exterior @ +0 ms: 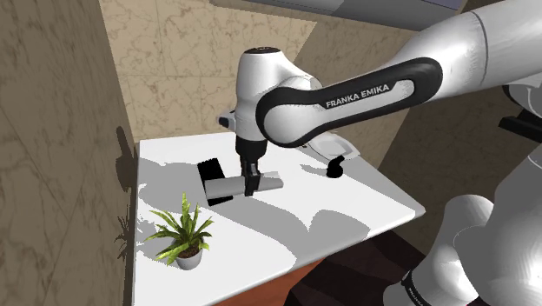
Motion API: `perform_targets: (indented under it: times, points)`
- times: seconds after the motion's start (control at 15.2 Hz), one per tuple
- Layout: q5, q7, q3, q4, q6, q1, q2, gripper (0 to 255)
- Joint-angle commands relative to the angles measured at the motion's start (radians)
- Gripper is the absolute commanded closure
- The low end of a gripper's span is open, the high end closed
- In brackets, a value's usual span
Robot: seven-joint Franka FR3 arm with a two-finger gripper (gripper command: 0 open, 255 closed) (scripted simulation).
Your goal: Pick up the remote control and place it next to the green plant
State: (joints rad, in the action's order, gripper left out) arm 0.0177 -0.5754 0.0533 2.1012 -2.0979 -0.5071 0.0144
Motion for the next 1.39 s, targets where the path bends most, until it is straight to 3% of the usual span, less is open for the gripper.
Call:
perform_targets:
  times: [0.0,0.92,1.32]
  points:
    - [0.001,0.001,0.000,0.014,-0.025,0.000,-0.010,255]
    - [0.010,0.010,0.000,0.102,-0.207,-0.001,-0.103,255]
    - [0.011,0.011,0.000,0.106,-0.216,-0.001,-0.109,255]
